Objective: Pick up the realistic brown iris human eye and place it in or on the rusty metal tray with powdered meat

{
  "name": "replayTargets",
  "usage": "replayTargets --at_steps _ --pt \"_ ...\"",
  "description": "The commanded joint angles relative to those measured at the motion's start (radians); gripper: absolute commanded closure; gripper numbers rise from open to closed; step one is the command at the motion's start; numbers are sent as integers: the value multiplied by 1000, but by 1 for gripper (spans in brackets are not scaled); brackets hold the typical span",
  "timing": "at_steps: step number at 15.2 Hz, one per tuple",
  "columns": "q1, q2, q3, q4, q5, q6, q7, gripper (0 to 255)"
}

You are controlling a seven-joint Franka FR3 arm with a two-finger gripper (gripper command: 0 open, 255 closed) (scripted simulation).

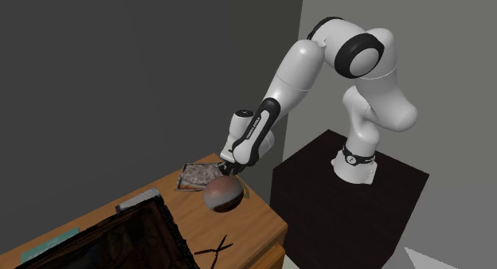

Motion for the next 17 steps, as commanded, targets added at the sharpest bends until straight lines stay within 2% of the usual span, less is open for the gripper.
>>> replayTargets --at_steps 1,4,17 --pt "1 1 2 0 0 -1 0 255" --pt "3 1 -2 2 -3 -4 3 255" --pt "196 -162 -234 -67 -205 -123 171 255"
